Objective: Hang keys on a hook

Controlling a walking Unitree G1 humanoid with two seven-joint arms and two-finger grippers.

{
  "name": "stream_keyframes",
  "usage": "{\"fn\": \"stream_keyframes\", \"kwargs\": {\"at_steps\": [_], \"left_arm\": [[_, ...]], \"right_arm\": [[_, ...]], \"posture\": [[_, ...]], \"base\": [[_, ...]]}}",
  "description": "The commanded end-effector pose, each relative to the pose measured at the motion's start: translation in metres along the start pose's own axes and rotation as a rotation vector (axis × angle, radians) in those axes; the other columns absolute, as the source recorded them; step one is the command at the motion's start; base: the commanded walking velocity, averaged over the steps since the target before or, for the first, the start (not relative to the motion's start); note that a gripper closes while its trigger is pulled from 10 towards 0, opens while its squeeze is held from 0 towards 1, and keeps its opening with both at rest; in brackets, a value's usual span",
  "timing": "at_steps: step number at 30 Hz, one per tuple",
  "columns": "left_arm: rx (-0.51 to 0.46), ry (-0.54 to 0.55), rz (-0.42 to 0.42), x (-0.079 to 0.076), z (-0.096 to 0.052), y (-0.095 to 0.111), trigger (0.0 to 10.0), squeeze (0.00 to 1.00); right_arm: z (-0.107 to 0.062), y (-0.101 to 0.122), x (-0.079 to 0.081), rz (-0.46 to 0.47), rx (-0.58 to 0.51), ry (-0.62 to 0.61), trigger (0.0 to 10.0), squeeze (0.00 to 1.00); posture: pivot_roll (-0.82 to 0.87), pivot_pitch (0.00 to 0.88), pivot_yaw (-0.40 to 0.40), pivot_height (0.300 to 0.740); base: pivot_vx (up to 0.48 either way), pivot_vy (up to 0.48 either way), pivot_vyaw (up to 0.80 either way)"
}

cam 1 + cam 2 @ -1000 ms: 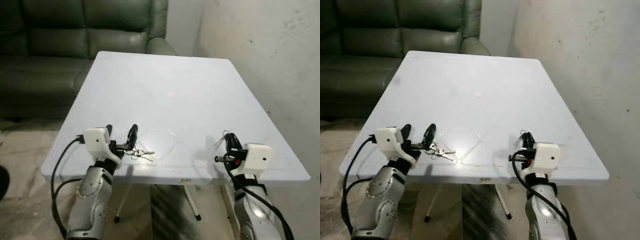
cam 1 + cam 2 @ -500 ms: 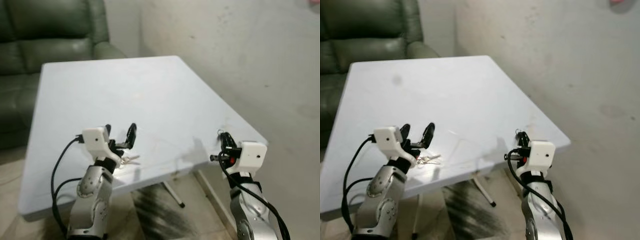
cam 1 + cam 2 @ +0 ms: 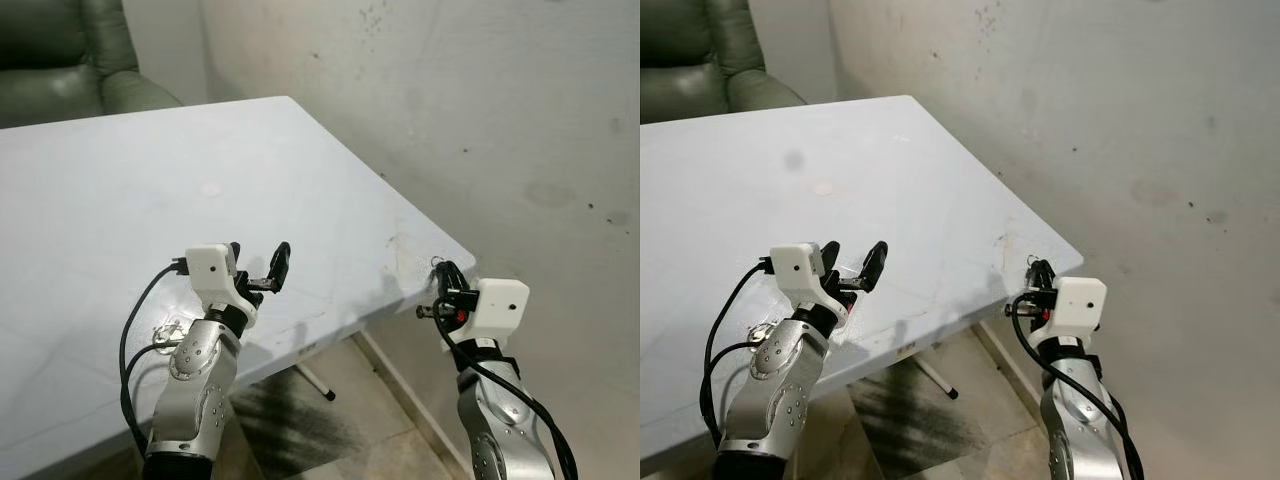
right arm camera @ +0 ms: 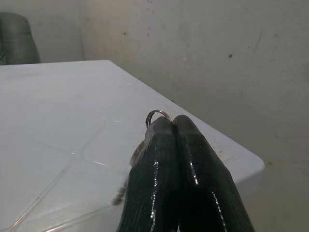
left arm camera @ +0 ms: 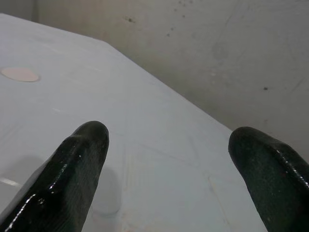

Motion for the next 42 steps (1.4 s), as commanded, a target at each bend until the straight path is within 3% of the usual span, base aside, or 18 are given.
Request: {"fn": "stream_keyframes", "kwargs": {"at_steps": [1, 5, 26, 32, 37, 42], "left_arm": [[0.011, -0.03, -0.011, -0.008, 0.003, -0.001, 10.0, 0.0], [0.013, -0.031, -0.022, -0.009, 0.004, -0.001, 10.0, 0.0], [0.007, 0.064, -0.035, 0.005, 0.0, 0.003, 10.0, 0.0], [0.011, 0.058, -0.076, 0.005, 0.001, 0.003, 10.0, 0.0], [0.019, 0.049, -0.05, 0.005, 0.002, 0.003, 10.0, 0.0], [0.026, 0.025, 0.041, 0.005, 0.002, 0.004, 10.0, 0.0]], "right_arm": [[0.002, -0.001, -0.002, -0.004, 0.011, -0.008, 10.0, 0.0], [0.002, -0.002, -0.001, -0.002, 0.009, -0.01, 10.0, 0.0], [0.002, -0.003, 0.001, 0.015, 0.005, -0.031, 10.0, 0.0], [0.004, -0.002, 0.002, 0.015, -0.001, -0.033, 10.0, 0.0], [0.005, -0.001, 0.001, 0.011, -0.006, -0.036, 10.0, 0.0], [0.007, 0.0, 0.0, 0.002, -0.014, -0.036, 10.0, 0.0]], "posture": [[0.04, 0.057, -0.103, 0.74], [0.04, 0.058, -0.096, 0.74], [0.05, 0.051, -0.086, 0.74], [0.04, 0.044, -0.085, 0.74], [0.04, 0.034, -0.08, 0.74], [0.04, 0.025, -0.077, 0.74]], "base": [[0.0, 0.0, -0.76], [0.0, 0.43, -0.76], [0.0, 0.0, -0.76], [0.0, 0.0, -0.76], [0.0, 0.0, -0.76], [0.0, 0.0, -0.76]]}}
Point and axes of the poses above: a point about 5 cm out from each wrist's last joint towards the gripper, its own z axis pointing out of the wrist towards the gripper, its own y axis along the axis of the wrist's last joint, x = y × z, the point moved 3 cm from there along z, pointing out of the wrist towards the gripper, and after that the axes turned 5 degrees about z, right-handed, at the moved point
